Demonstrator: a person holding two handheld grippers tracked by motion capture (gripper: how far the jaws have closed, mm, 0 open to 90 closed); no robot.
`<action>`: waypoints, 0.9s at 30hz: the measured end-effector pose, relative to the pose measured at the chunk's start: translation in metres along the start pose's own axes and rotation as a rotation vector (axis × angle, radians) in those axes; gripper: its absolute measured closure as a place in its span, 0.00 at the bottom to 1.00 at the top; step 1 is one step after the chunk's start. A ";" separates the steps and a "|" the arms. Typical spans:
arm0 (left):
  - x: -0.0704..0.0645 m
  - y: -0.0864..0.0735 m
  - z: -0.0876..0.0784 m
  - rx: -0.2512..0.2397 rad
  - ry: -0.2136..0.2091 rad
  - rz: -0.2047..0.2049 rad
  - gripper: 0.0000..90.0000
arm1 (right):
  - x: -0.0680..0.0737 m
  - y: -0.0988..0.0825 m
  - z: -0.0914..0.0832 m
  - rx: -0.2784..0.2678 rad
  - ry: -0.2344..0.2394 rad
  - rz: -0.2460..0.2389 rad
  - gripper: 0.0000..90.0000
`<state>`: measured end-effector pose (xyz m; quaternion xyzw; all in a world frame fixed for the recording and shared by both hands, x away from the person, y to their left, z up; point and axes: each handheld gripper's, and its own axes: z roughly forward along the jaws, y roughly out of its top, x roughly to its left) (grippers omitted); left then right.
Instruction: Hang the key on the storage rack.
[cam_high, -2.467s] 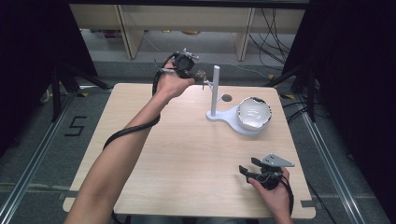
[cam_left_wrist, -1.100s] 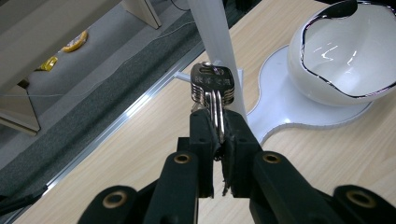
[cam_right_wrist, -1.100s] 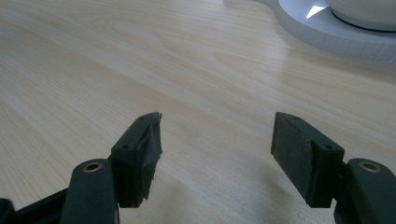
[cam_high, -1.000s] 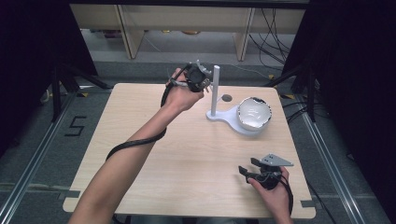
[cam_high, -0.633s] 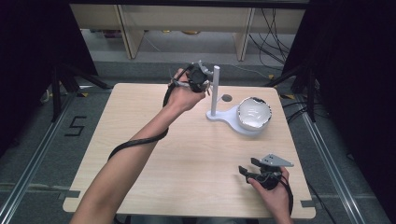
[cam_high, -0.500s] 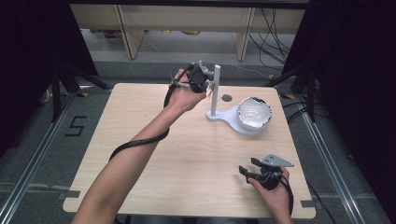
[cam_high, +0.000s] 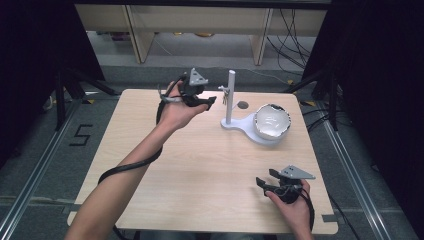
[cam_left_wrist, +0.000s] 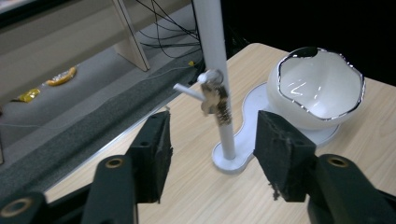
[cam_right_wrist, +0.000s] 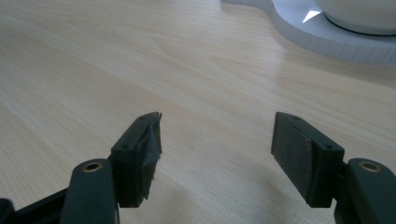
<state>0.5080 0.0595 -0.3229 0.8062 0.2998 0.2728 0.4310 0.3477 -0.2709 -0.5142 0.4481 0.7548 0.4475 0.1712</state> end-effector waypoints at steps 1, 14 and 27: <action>0.002 -0.005 -0.004 -0.008 0.000 0.001 0.49 | 0.000 0.000 0.000 0.000 0.000 0.000 0.38; 0.009 -0.076 -0.043 -0.017 0.023 -0.024 0.42 | 0.001 0.000 -0.001 0.000 -0.009 0.014 0.38; 0.002 -0.163 -0.071 -0.009 0.042 -0.074 0.40 | -0.002 0.000 0.000 -0.018 -0.011 -0.015 0.38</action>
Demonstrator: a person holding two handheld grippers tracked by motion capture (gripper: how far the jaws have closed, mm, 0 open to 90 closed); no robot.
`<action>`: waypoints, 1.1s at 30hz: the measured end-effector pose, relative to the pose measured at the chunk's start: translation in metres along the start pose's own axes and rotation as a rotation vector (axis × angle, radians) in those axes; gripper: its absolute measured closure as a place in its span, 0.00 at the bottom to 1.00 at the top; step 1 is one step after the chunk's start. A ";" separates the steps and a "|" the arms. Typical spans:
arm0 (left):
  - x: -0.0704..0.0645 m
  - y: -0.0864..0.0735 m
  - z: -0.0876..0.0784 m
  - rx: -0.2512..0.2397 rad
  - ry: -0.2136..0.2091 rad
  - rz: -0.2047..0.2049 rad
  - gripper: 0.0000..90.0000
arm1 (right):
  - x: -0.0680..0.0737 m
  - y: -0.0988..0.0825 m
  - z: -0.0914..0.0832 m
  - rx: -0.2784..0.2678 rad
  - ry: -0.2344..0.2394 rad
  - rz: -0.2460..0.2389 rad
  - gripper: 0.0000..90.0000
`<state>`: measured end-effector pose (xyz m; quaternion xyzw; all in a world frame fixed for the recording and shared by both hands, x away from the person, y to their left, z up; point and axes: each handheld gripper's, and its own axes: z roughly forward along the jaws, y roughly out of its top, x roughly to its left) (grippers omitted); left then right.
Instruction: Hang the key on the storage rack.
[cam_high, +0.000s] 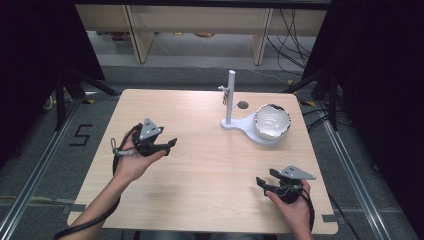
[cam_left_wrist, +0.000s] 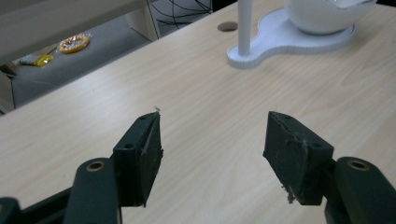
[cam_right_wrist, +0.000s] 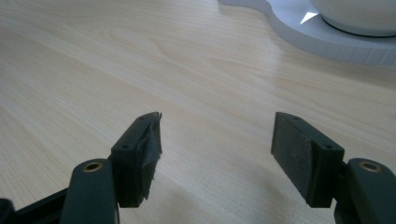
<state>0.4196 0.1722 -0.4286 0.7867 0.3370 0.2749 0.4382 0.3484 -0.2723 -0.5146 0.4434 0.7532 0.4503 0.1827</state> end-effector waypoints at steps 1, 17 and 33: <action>-0.001 -0.006 -0.002 0.000 0.004 -0.006 0.40 | 0.000 0.000 -0.001 0.007 0.001 0.000 0.38; -0.008 -0.090 -0.021 0.010 0.061 -0.095 0.40 | 0.000 0.000 0.001 -0.016 -0.017 -0.025 0.38; -0.016 -0.120 -0.025 -0.043 0.122 -0.108 0.38 | 0.000 0.000 0.001 -0.005 0.008 -0.009 0.38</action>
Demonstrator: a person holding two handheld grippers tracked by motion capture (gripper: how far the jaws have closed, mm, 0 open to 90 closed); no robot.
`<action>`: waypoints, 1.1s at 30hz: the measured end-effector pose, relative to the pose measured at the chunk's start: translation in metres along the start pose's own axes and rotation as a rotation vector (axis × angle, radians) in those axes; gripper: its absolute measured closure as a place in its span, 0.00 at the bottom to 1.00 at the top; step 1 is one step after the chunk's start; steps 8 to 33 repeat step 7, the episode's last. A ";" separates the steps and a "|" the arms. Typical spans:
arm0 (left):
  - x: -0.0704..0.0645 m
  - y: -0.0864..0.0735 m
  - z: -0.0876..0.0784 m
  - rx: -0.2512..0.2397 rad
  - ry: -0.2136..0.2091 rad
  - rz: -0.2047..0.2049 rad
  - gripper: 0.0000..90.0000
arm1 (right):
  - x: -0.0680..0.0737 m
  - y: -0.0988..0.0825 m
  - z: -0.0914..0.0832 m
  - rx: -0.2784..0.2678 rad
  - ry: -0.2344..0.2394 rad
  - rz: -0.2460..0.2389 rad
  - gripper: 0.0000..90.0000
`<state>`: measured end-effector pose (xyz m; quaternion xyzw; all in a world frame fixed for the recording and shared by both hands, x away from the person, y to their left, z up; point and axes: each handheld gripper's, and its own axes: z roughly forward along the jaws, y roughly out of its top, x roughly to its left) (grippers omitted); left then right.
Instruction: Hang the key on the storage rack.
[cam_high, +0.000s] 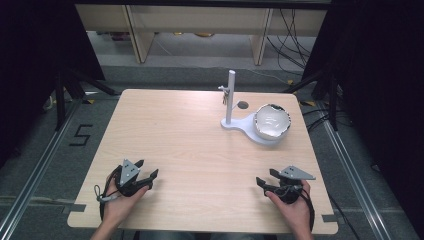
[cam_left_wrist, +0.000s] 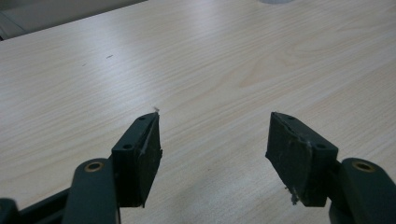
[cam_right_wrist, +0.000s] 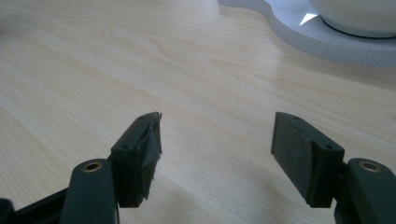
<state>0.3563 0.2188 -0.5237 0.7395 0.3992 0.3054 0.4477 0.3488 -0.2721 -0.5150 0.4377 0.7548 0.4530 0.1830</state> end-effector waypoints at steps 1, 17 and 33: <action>-0.001 0.000 -0.001 0.003 0.013 -0.002 0.37 | 0.000 0.000 0.000 -0.002 0.005 0.000 0.38; -0.002 0.000 -0.001 0.006 0.034 0.008 0.34 | 0.000 0.000 0.000 -0.007 0.001 0.004 0.38; -0.002 0.000 -0.001 0.006 0.034 0.008 0.34 | 0.000 0.000 0.000 -0.007 0.001 0.004 0.38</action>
